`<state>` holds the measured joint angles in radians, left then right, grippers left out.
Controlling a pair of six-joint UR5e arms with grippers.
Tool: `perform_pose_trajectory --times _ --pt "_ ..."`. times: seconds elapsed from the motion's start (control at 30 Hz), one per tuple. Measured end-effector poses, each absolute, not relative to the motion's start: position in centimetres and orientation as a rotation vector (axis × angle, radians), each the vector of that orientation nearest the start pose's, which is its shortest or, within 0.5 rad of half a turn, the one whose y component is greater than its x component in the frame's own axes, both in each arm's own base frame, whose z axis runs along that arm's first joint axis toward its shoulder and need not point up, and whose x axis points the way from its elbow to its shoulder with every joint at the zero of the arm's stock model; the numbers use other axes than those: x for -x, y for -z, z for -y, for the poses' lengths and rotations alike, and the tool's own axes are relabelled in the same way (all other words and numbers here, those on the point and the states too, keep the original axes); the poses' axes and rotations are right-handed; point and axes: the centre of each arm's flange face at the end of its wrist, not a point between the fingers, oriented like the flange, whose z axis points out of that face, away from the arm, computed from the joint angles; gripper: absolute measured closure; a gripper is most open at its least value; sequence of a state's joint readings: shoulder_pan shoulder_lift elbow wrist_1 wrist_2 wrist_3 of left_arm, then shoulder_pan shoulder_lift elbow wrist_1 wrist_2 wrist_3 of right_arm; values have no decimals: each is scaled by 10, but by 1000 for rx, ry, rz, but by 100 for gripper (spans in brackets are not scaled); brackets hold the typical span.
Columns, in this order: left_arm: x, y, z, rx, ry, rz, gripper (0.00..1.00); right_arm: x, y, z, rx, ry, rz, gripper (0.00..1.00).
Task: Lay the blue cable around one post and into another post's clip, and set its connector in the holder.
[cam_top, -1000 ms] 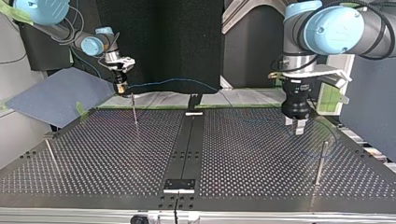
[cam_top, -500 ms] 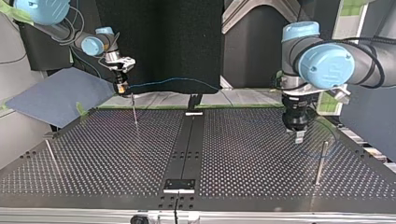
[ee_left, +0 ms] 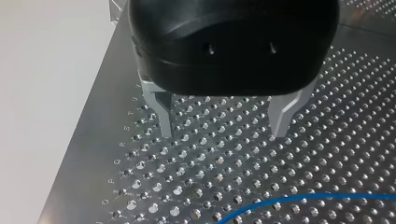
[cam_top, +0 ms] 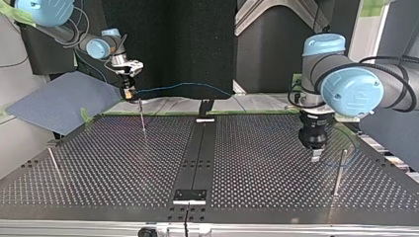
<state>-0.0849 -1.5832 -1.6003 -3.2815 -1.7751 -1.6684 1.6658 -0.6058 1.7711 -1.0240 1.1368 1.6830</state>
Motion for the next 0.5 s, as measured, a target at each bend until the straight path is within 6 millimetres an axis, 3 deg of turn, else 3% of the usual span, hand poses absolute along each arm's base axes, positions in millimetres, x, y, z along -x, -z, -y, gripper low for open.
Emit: perform_pose_trajectory --times 0.23,0.5 --pt "-477 -460 148 154 -65 -1779 0 -230 67 560 -1658 -1616 1149 98" --pt "-479 -486 138 186 -131 -1780 0 -231 68 560 -1664 -1632 1148 98"
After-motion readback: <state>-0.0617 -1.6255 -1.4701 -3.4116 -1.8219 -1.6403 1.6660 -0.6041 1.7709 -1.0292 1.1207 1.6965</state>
